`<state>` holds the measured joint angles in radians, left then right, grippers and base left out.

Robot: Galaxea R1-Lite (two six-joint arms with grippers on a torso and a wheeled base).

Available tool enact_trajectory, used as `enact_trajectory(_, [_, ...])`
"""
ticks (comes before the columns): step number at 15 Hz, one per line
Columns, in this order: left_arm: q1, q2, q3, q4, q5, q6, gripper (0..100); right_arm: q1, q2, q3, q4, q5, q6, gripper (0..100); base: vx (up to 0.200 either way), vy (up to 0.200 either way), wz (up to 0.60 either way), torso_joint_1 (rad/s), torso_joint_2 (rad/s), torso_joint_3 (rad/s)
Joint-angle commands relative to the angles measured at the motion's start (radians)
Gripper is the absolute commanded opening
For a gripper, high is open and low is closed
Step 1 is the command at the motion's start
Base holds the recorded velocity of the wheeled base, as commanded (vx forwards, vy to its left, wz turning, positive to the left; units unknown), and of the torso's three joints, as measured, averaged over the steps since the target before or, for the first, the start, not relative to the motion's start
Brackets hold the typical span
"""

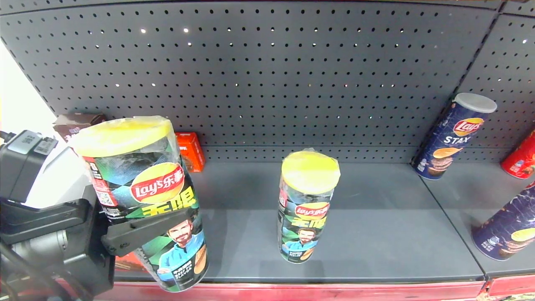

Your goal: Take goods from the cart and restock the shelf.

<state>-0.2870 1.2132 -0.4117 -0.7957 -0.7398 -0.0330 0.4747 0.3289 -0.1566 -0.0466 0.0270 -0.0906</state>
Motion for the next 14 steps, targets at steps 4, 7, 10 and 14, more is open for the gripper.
enact_trajectory(4, [0.002,-0.024,0.027,0.000,0.000,0.007,0,-0.180,-0.289,0.121,0.076,-0.061,0.025,100,0.000,0.000,0.00,0.000,0.00,0.000])
enact_trajectory(7, [0.002,-0.035,0.027,0.003,0.000,0.015,0,-0.245,-0.212,0.120,0.077,-0.121,0.028,100,0.000,0.000,0.00,0.000,0.00,0.000])
enact_trajectory(10, [-0.006,-0.034,0.019,0.004,-0.001,0.015,0,-0.554,-0.217,0.123,0.070,-0.079,0.026,100,0.000,0.000,0.00,0.000,0.00,0.000])
enact_trajectory(14, [-0.037,-0.034,0.042,0.001,-0.004,0.015,0,-0.521,-0.222,0.129,0.050,0.110,0.057,100,0.000,0.000,0.00,0.000,0.00,0.000])
